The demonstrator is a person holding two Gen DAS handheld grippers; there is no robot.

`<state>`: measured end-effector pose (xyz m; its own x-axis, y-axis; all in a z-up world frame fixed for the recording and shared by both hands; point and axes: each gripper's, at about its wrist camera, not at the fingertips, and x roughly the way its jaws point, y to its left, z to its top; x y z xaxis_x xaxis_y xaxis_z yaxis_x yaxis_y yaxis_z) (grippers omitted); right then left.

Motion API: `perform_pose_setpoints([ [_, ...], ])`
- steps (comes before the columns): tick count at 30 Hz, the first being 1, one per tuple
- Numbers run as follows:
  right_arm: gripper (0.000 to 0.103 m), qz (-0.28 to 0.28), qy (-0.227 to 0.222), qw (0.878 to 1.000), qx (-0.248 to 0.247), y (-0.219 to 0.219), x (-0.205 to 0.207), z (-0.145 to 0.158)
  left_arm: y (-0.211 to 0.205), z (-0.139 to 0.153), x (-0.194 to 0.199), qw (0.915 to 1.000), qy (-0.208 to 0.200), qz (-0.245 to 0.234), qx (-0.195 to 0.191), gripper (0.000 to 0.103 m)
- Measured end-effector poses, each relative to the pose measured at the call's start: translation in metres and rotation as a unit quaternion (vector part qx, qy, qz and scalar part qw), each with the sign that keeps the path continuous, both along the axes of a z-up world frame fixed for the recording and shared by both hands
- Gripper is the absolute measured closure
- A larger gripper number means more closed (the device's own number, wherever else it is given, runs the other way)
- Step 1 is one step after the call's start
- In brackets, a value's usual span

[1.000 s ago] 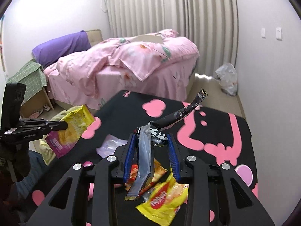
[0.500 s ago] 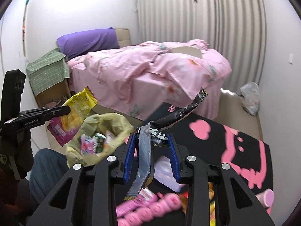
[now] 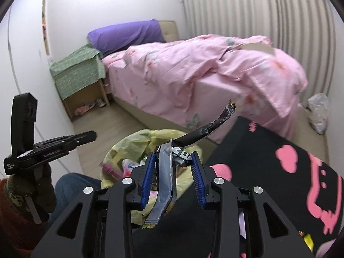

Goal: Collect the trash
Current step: 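Release the chip bag into the bag while the right tool releases the silver strip, then move both open tools back over the table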

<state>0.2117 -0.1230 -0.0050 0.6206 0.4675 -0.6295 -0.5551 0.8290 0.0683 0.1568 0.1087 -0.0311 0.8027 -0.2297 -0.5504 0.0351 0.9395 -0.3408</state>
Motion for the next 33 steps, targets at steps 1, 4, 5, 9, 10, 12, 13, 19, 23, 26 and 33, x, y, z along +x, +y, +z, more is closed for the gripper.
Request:
perform_pose_setpoints([
  [1,0.070,0.005,0.005,1.000,-0.004,0.005,0.004,-0.005,0.000,-0.005,0.003,1.0000,0.003,0.000,-0.002,0.096],
  [4,0.070,0.026,0.016,0.999,-0.013,0.019,0.018,-0.018,0.008,-0.015,0.010,0.9998,0.008,0.019,-0.001,0.096],
  [5,0.070,0.031,0.018,0.999,-0.013,0.023,0.021,-0.021,0.010,-0.017,0.012,0.9996,0.011,0.025,0.000,0.096],
  [9,0.066,0.070,0.051,0.996,-0.007,0.040,0.040,-0.040,0.020,-0.024,0.018,0.9983,0.022,0.053,-0.009,0.096],
  [10,0.063,0.074,0.060,0.995,-0.011,0.045,0.045,-0.045,0.024,-0.023,0.018,0.9977,0.020,0.063,-0.017,0.096],
  [12,0.051,0.086,0.069,0.994,-0.016,0.052,0.049,-0.054,0.031,-0.020,0.016,0.9964,0.014,0.080,-0.024,0.091],
  [13,0.044,0.091,0.072,0.993,-0.016,0.054,0.048,-0.056,0.032,-0.017,0.014,0.9960,0.009,0.086,-0.024,0.088],
  [19,0.040,0.065,0.060,0.996,-0.006,0.039,0.042,-0.054,0.028,-0.007,0.007,0.9964,-0.003,0.084,-0.013,0.071],
  [23,0.040,0.030,0.054,0.998,0.007,0.002,0.031,-0.043,0.012,-0.004,0.005,0.9981,-0.007,0.059,-0.012,0.059],
  [26,0.039,-0.014,0.041,0.999,0.007,-0.039,0.016,-0.033,-0.011,-0.004,0.004,0.9998,-0.010,0.018,-0.006,0.047],
  [33,0.033,-0.131,0.019,0.991,0.021,-0.150,-0.030,-0.019,-0.079,-0.011,0.006,0.9963,0.005,-0.084,0.019,0.041],
])
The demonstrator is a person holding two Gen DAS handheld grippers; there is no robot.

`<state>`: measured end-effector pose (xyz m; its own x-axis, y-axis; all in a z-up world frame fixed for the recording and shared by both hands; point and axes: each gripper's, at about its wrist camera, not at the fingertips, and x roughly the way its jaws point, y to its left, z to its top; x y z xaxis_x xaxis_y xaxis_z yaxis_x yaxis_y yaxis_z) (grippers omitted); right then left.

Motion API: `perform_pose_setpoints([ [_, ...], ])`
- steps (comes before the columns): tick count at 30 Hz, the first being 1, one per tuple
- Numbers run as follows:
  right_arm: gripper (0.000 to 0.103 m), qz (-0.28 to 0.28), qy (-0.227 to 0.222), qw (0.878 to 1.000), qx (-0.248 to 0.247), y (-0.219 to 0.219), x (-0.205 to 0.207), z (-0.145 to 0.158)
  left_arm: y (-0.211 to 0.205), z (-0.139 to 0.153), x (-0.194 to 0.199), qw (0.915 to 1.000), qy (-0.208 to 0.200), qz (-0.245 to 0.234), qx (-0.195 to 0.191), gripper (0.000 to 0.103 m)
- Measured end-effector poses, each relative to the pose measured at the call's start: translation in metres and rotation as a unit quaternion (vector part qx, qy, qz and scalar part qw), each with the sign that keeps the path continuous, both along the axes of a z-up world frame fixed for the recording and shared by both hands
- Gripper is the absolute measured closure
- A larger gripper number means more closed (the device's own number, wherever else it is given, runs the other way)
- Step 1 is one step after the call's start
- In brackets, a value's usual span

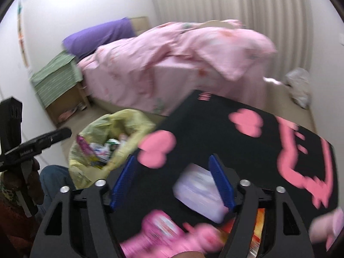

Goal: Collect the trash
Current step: 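Move both open tools back over the table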

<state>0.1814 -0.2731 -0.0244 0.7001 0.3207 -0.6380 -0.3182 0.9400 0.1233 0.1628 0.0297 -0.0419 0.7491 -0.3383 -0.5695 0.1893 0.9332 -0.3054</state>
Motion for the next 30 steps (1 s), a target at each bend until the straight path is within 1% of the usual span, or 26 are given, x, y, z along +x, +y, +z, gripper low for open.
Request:
perform_pose_setpoints([
  [2,0.033,-0.025,-0.001,1.000,-0.008,-0.025,-0.013,-0.001,-0.025,-0.002,-0.002,0.9991,0.010,-0.040,0.004,0.041],
  [3,0.033,-0.040,-0.001,0.999,-0.021,-0.038,-0.024,-0.004,-0.036,-0.003,-0.003,0.9981,0.013,-0.059,0.008,0.041],
  [4,0.033,-0.045,-0.001,0.999,-0.024,-0.044,-0.030,-0.005,-0.054,-0.004,-0.005,0.9957,0.017,-0.090,0.013,0.041],
  [5,0.033,-0.048,0.001,0.999,-0.025,-0.050,-0.035,-0.007,-0.065,-0.006,-0.006,0.9934,0.021,-0.111,0.017,0.041],
  [6,0.032,-0.050,0.008,0.999,-0.017,-0.061,-0.044,-0.012,-0.077,-0.007,-0.008,0.9906,0.026,-0.132,0.022,0.041],
  [8,0.031,-0.051,0.024,0.998,-0.002,-0.074,-0.053,-0.020,-0.104,-0.014,-0.009,0.9820,0.044,-0.180,0.037,0.041],
  [9,0.031,-0.051,0.038,0.998,0.005,-0.082,-0.058,-0.025,-0.115,-0.017,-0.010,0.9789,0.050,-0.193,0.044,0.041],
  [10,0.031,-0.051,0.049,0.997,0.002,-0.088,-0.062,-0.031,-0.127,-0.022,-0.011,0.9760,0.057,-0.203,0.054,0.041],
  [11,0.031,-0.056,0.050,0.997,-0.012,-0.093,-0.068,-0.036,-0.138,-0.027,-0.012,0.9734,0.061,-0.211,0.064,0.041],
  [13,0.031,-0.062,0.043,0.996,-0.037,-0.095,-0.075,-0.042,-0.154,-0.033,-0.011,0.9701,0.067,-0.219,0.081,0.041],
  [15,0.031,-0.077,0.039,0.995,-0.050,-0.101,-0.081,-0.049,-0.163,-0.035,-0.007,0.9714,0.069,-0.209,0.090,0.041],
  [17,0.031,-0.092,0.040,0.994,-0.037,-0.109,-0.084,-0.054,-0.166,-0.035,0.002,0.9755,0.073,-0.192,0.080,0.041],
  [18,0.031,-0.101,0.038,0.994,-0.022,-0.116,-0.087,-0.057,-0.167,-0.035,0.007,0.9776,0.081,-0.182,0.069,0.041],
  [20,0.031,-0.106,0.037,0.994,-0.009,-0.122,-0.090,-0.062,-0.167,-0.036,0.018,0.9802,0.100,-0.162,0.053,0.041],
  [23,0.031,-0.120,0.026,0.992,0.004,-0.127,-0.101,-0.065,-0.169,-0.039,0.029,0.9803,0.131,-0.144,0.035,0.041],
  [25,0.031,-0.120,0.022,0.992,0.010,-0.128,-0.107,-0.067,-0.170,-0.039,0.025,0.9797,0.137,-0.143,0.032,0.041],
  [27,0.031,-0.120,0.022,0.992,0.012,-0.129,-0.112,-0.069,-0.173,-0.038,0.016,0.9789,0.126,-0.153,0.048,0.041],
  [30,0.031,-0.116,0.029,0.992,0.028,-0.133,-0.114,-0.074,-0.179,-0.042,0.003,0.9709,0.120,-0.186,0.091,0.041],
])
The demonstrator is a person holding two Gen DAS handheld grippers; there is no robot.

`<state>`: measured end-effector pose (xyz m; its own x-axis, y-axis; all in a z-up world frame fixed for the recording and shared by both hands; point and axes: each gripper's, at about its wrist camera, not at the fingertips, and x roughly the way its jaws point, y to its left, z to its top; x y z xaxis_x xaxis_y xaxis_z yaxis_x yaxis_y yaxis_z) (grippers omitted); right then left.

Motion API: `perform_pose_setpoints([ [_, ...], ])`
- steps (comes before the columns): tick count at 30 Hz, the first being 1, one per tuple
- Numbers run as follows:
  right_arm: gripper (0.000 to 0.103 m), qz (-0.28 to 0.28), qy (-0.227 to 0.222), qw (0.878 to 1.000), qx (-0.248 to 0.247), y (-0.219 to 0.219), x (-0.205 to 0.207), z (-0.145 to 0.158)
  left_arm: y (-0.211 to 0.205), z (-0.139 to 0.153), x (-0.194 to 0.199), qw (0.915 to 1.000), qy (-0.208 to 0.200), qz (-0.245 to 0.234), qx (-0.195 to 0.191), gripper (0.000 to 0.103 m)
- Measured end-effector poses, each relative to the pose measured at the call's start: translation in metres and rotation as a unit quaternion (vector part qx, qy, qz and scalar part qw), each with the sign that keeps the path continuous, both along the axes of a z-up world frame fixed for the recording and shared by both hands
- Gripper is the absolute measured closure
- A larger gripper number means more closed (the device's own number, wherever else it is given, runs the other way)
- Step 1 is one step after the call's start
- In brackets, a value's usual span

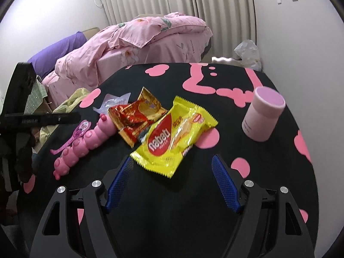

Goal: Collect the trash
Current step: 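Move both open tools back over the table, then grasp the red wafer pack with the right tool and lift it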

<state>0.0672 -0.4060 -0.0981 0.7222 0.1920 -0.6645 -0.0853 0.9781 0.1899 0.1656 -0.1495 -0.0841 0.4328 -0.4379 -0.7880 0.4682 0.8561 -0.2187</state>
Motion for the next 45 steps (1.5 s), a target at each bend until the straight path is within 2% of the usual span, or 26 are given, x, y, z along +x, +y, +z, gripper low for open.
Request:
perform_pose_setpoints([
  [3,0.031,-0.002,0.013,1.000,0.007,0.000,0.003,-0.007,-0.008,-0.006,-0.007,0.9993,-0.010,-0.021,0.029,0.041],
  [8,0.031,0.000,0.014,1.000,-0.028,0.009,0.000,-0.006,-0.007,-0.011,0.003,0.9952,-0.030,0.019,0.091,0.041],
  [14,0.031,0.019,-0.002,0.999,-0.049,0.021,0.004,0.008,0.015,-0.009,-0.003,0.9911,-0.058,0.042,0.112,0.041],
  [16,0.031,0.030,-0.002,0.998,-0.052,0.025,0.007,0.011,0.026,-0.009,-0.003,0.9919,-0.051,0.053,0.104,0.041],
  [20,0.031,0.074,-0.008,0.997,-0.034,0.039,0.028,0.022,0.042,-0.005,-0.008,0.9965,-0.028,0.059,0.053,0.041],
  [22,0.031,0.069,-0.007,0.998,-0.012,0.039,0.044,0.026,0.046,-0.001,-0.011,0.9969,-0.027,0.062,0.041,0.041],
  [25,0.031,0.033,0.007,0.998,0.044,0.035,0.075,0.027,0.047,0.001,-0.014,0.9974,-0.027,0.060,0.027,0.041],
  [27,0.031,0.011,0.035,0.996,0.086,0.035,0.100,0.016,0.045,0.001,-0.014,0.9978,-0.027,0.056,0.023,0.041],
  [30,0.031,-0.005,0.068,0.996,0.060,0.043,0.116,0.002,0.047,0.003,-0.017,0.9984,-0.029,0.047,0.015,0.041],
  [33,0.031,-0.006,0.069,0.997,0.015,0.051,0.113,-0.001,0.052,0.003,-0.018,0.9983,-0.028,0.051,0.003,0.041],
  [35,0.031,0.001,0.072,0.997,0.002,0.053,0.107,-0.002,0.057,0.000,-0.015,0.9983,-0.019,0.055,-0.008,0.041],
  [36,0.034,0.005,0.071,0.997,0.001,0.052,0.104,-0.002,0.059,-0.003,-0.014,0.9983,-0.012,0.056,-0.013,0.041],
  [37,0.046,0.010,0.069,0.998,0.003,0.051,0.101,-0.002,0.060,-0.005,-0.014,0.9983,-0.008,0.055,-0.017,0.041],
  [38,0.065,0.018,0.068,0.997,0.006,0.050,0.097,-0.003,0.059,-0.007,-0.013,0.9983,-0.004,0.054,-0.019,0.041],
  [39,0.070,0.028,0.071,0.997,0.008,0.050,0.096,-0.003,0.058,-0.008,-0.013,0.9985,-0.004,0.052,-0.018,0.041],
  [43,0.073,0.033,0.072,0.997,0.007,0.048,0.094,-0.006,0.052,-0.004,-0.016,0.9992,-0.008,0.035,-0.018,0.041],
  [45,0.073,0.023,0.060,0.997,0.033,0.044,0.092,-0.002,0.050,-0.003,-0.017,0.9992,-0.011,0.034,-0.016,0.041],
])
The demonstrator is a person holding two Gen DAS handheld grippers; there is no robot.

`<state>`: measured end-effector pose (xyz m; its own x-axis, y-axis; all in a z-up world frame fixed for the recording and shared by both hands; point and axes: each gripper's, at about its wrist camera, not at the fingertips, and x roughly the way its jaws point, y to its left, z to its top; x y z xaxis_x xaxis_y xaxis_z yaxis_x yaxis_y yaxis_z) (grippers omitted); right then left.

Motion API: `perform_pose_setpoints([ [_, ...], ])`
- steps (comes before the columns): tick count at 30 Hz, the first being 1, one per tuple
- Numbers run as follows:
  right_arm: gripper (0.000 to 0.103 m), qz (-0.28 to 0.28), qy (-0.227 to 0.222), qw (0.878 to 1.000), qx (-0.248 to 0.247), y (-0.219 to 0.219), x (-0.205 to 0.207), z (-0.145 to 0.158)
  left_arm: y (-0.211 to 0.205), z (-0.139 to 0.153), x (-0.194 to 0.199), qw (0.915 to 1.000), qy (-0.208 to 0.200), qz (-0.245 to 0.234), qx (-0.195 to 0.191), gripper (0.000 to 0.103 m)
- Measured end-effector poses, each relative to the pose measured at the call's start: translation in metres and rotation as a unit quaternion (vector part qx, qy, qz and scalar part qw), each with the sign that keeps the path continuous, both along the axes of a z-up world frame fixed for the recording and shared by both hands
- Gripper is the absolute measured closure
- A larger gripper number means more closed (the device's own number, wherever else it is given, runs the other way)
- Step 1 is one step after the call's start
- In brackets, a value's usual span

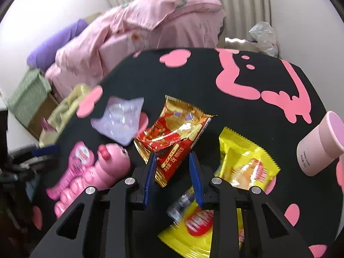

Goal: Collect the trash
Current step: 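Grasp the red wafer pack with the right tool and lift it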

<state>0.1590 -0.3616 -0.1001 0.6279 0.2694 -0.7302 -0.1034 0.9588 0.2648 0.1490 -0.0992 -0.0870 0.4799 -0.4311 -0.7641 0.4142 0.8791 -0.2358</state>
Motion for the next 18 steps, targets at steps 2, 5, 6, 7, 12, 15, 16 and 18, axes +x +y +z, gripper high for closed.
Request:
perform_pose_setpoints([
  [2,0.053,-0.016,-0.016,0.999,0.029,-0.003,0.000,0.006,0.000,0.002,0.000,1.0000,-0.001,0.004,-0.002,0.041],
  [5,0.031,-0.025,-0.028,0.999,0.012,0.004,0.010,0.007,0.001,0.004,0.001,0.9999,0.001,0.008,-0.007,0.041],
  [6,0.031,-0.020,-0.020,1.000,-0.002,0.007,0.016,0.006,0.001,0.004,0.001,0.9999,0.000,0.007,-0.008,0.041],
  [7,0.031,-0.012,-0.001,1.000,-0.019,0.013,0.026,0.002,0.001,0.005,0.000,0.9999,-0.001,0.006,-0.009,0.041],
  [12,0.052,-0.001,-0.001,0.999,-0.044,0.019,0.047,0.000,0.008,0.006,-0.002,0.9999,-0.005,0.008,-0.011,0.041],
  [15,0.066,0.019,-0.011,0.999,-0.046,0.019,0.041,0.002,0.012,0.004,-0.002,0.9999,-0.001,0.004,-0.014,0.041],
  [16,0.068,0.024,-0.015,0.999,-0.045,0.019,0.037,0.004,0.012,0.004,-0.002,0.9999,0.001,0.000,-0.016,0.041],
  [18,0.069,0.032,-0.029,0.998,-0.042,0.015,0.019,0.013,0.006,0.003,-0.003,0.9997,0.005,-0.017,-0.016,0.041],
])
